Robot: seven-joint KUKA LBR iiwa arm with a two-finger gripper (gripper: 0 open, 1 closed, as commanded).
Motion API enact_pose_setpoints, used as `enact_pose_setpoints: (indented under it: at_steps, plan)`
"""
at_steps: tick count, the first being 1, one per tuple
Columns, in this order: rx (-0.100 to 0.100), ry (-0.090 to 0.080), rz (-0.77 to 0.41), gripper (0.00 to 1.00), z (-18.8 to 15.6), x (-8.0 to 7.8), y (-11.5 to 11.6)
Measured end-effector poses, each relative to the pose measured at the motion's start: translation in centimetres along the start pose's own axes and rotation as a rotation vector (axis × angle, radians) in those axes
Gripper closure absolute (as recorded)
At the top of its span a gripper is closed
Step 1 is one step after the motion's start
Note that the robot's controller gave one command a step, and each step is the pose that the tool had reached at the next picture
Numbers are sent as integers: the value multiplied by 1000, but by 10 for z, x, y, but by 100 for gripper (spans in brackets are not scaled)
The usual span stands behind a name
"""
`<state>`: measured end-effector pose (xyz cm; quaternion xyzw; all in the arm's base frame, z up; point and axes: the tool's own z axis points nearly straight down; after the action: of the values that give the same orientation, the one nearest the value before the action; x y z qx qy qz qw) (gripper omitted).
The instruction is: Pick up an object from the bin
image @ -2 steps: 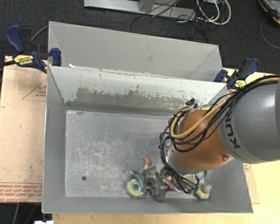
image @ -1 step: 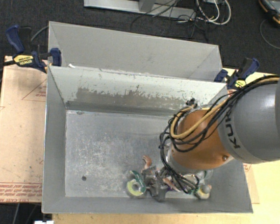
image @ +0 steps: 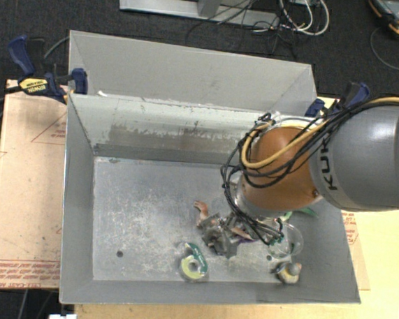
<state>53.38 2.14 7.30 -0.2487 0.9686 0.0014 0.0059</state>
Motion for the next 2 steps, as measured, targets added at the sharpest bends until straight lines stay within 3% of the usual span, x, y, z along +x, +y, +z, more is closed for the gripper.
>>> enact_pose_setpoints:
  at_steps: [2]
  plan:
    - [-3, 5, -2, 100, -5, 1, 0]
